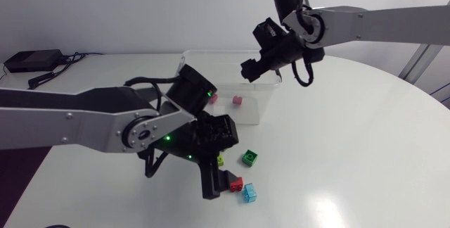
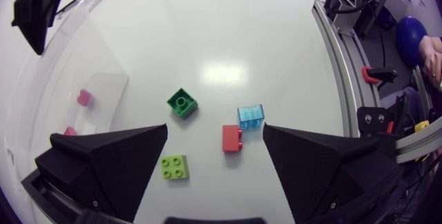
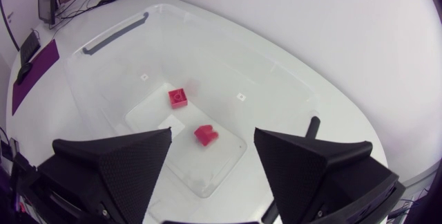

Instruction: Place the duplo bricks in the container

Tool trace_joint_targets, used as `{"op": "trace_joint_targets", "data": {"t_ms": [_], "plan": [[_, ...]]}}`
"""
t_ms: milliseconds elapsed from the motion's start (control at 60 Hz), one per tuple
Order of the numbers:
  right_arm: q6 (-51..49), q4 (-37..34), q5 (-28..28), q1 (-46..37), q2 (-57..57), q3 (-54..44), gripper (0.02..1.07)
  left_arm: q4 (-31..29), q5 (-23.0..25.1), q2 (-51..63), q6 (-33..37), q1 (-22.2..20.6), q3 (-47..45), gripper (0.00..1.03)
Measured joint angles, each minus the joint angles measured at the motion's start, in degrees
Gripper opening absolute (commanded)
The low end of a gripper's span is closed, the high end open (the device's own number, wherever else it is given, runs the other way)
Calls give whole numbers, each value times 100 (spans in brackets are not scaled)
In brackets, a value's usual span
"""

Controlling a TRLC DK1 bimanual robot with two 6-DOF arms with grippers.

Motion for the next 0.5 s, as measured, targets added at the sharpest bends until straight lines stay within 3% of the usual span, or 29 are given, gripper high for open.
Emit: {"op": "trace_joint_targets", "data": {"t_ms": [317,383,500], "plan": [[0,-337,-26,433,-2994,-2739,102,4,-24,907,197,-310,-9,91],[7,-535,-2,601,-3366,-3239,102,9,-96,990,238,-310,-9,87],[162,-868,22,833,-3814,-3829,102,7,-164,1150,293,-330,98,68]]}}
